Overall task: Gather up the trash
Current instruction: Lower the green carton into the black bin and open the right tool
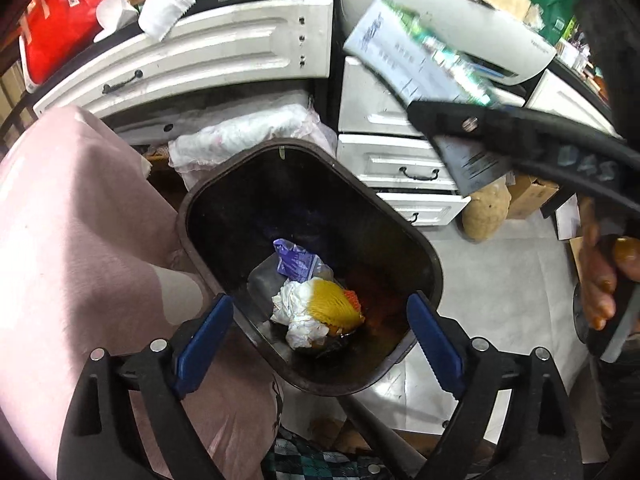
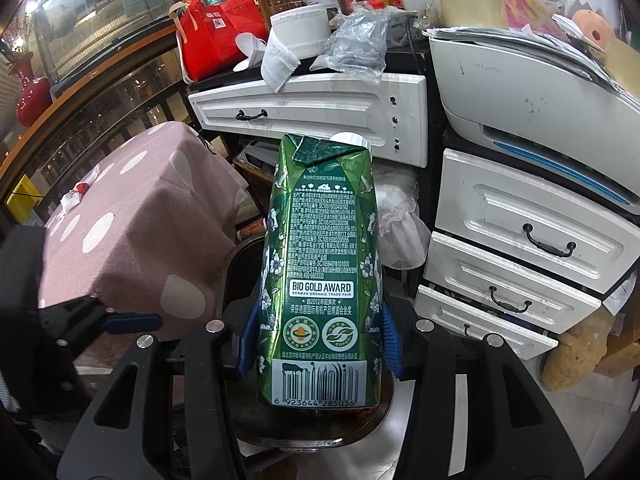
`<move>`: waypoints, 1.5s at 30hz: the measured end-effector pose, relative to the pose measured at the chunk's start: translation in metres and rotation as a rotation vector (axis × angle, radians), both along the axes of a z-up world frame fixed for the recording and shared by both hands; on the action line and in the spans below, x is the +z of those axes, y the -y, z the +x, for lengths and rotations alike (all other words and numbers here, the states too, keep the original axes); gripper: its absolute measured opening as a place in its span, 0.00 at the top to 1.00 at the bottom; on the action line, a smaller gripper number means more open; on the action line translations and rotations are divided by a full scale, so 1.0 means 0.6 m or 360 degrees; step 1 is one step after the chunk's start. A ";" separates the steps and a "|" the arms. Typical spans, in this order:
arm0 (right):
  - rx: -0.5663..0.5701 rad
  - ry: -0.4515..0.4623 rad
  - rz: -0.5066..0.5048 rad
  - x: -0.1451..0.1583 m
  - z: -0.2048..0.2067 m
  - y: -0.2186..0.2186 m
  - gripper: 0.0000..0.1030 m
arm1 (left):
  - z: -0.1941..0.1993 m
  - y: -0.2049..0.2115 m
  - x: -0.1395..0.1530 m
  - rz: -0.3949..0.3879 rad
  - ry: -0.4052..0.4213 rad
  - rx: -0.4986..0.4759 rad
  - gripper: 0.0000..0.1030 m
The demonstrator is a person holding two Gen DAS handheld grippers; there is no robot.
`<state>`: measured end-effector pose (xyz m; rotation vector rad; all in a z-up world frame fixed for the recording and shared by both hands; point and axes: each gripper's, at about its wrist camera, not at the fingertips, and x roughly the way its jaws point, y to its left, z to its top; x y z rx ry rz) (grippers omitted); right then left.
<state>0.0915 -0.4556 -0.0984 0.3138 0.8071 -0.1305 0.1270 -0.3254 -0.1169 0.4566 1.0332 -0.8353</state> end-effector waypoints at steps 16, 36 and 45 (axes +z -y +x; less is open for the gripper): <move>0.0270 -0.0249 0.0099 -0.105 0.069 -0.088 0.52 | -0.010 -0.086 0.095 -0.0225 0.0161 0.0155 0.09; 0.0301 -0.0674 0.0091 -0.268 0.133 -0.118 0.52 | 0.012 -0.154 0.128 -0.0349 0.0146 0.0343 0.08; 0.0299 -0.0713 0.0105 -0.293 0.140 -0.124 0.45 | 0.016 -0.160 0.129 -0.0351 0.0143 0.0349 0.08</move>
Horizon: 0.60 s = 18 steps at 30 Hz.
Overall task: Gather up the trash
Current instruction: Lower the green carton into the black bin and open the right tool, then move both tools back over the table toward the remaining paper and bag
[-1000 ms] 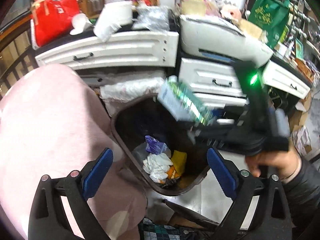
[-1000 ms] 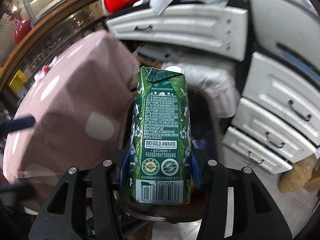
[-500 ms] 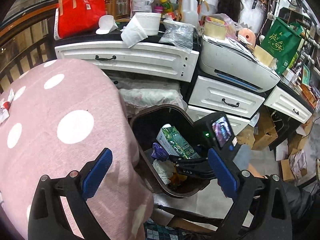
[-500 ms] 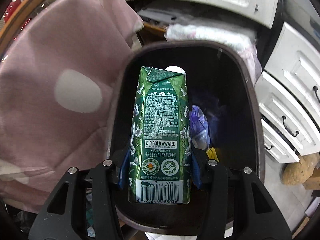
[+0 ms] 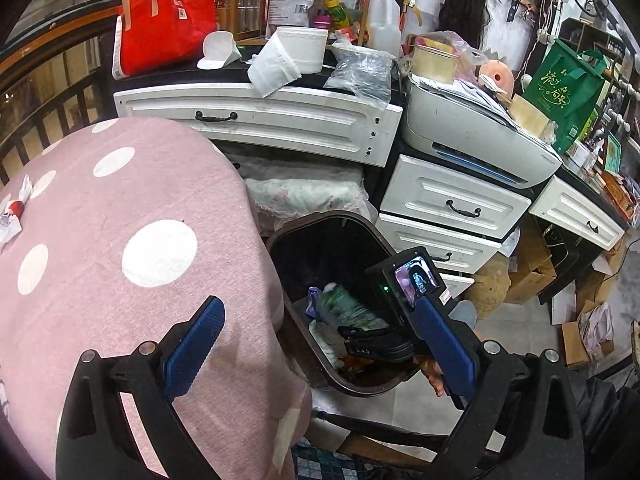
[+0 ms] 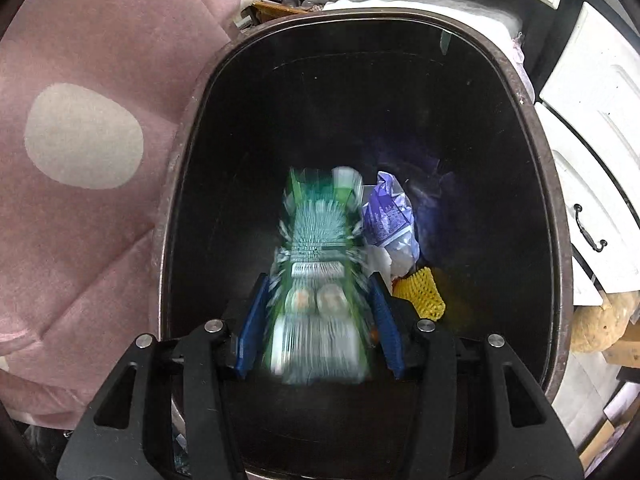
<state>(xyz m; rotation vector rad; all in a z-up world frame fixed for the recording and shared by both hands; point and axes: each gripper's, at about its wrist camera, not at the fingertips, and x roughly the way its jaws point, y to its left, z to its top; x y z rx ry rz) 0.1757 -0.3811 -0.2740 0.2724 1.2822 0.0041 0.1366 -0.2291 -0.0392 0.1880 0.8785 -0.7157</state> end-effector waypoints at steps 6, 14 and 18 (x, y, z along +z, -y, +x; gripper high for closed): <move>-0.0066 0.0064 -0.0039 0.027 -0.013 0.012 0.35 | 0.002 -0.006 0.001 -0.0002 -0.0002 0.0009 0.08; -0.0121 0.0268 -0.0105 0.118 -0.036 0.025 0.33 | 0.011 -0.028 0.007 -0.0030 -0.0013 0.0048 0.07; -0.0129 0.0410 -0.0158 0.184 -0.045 0.024 0.30 | 0.014 -0.044 0.011 -0.0034 -0.0003 0.0079 0.07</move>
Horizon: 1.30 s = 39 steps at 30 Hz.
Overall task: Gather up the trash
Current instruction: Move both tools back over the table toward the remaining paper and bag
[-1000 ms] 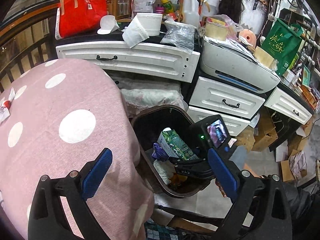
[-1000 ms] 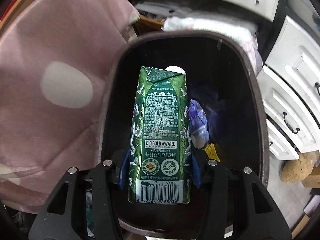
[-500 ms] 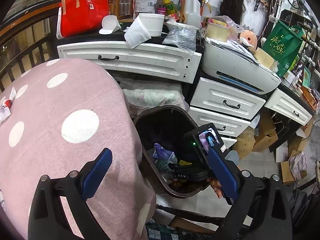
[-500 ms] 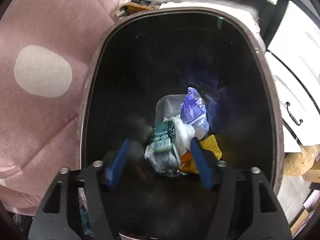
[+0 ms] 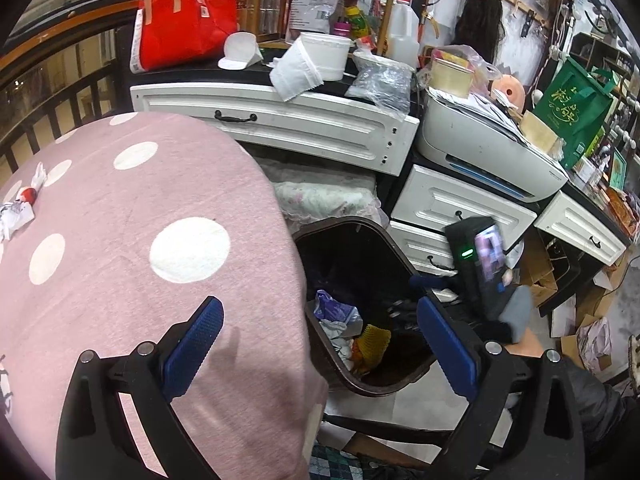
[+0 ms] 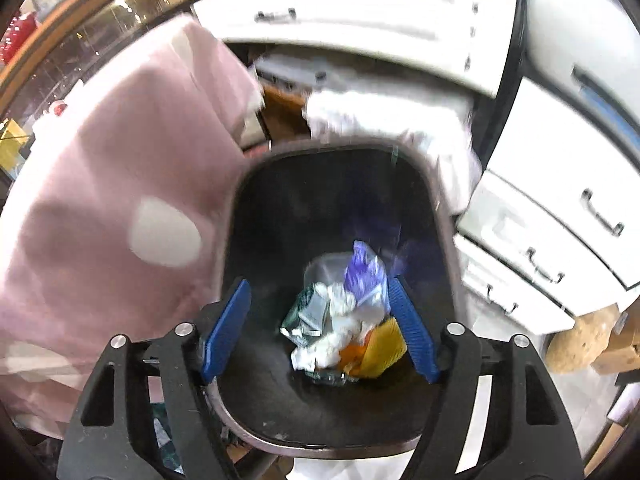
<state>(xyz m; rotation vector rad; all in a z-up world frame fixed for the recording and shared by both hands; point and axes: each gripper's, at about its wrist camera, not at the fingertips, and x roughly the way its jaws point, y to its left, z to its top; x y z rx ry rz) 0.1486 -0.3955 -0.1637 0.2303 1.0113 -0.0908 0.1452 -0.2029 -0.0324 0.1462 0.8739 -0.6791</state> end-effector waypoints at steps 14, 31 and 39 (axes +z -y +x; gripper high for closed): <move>0.0092 0.0380 -0.0089 0.172 -0.003 -0.055 0.22 | 0.024 -0.081 0.023 -0.0020 0.0043 0.0148 0.07; 0.0614 0.0501 0.0025 0.249 0.136 -0.297 0.22 | 0.108 -0.275 0.031 0.0068 0.0118 0.0530 0.06; 0.0813 0.0397 0.0106 0.223 0.221 -0.410 0.22 | 0.173 -0.393 0.022 0.0114 0.0093 0.0769 0.06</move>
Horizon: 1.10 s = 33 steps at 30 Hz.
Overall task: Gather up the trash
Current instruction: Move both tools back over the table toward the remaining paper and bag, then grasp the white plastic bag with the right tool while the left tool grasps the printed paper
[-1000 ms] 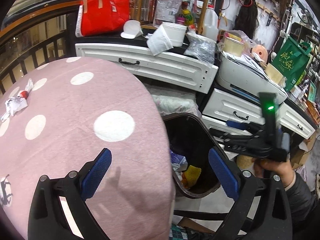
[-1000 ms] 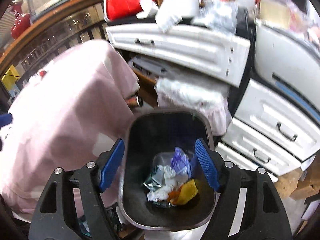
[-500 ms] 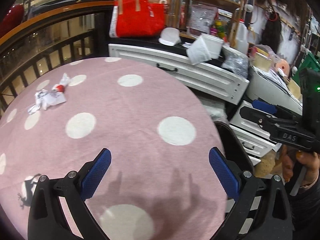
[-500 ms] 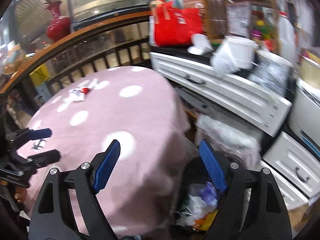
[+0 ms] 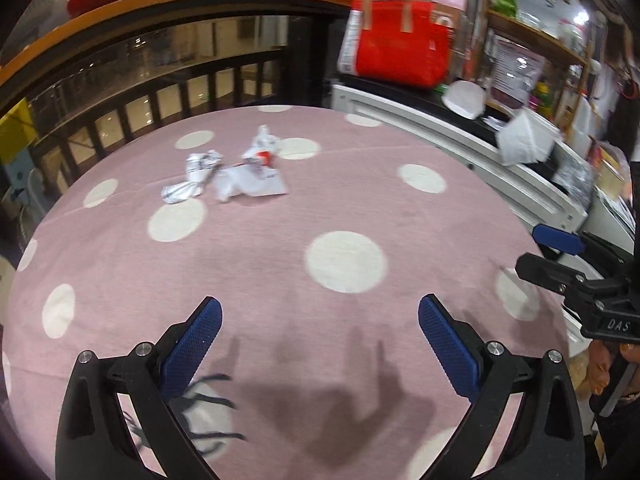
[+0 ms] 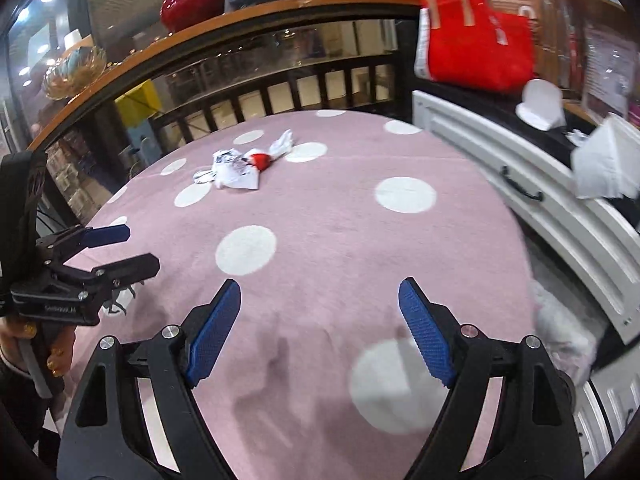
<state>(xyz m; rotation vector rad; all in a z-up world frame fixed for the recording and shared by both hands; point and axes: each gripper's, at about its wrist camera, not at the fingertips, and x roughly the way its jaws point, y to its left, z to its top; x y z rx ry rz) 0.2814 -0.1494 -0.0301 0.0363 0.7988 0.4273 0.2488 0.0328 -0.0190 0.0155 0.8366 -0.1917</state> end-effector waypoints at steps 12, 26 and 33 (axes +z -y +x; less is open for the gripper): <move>0.0126 -0.0193 0.0061 -0.039 0.183 -0.125 0.22 | 0.092 -0.128 -0.028 -0.0032 -0.0127 0.0241 0.06; 0.0218 -0.0240 -0.0019 -0.054 0.319 -0.298 0.37 | 0.184 -0.200 -0.040 0.0096 -0.0129 0.0390 0.06; 0.0152 -0.0258 0.0006 -0.066 0.336 -0.282 0.87 | 0.209 -0.209 -0.046 0.0169 -0.0132 0.0419 0.06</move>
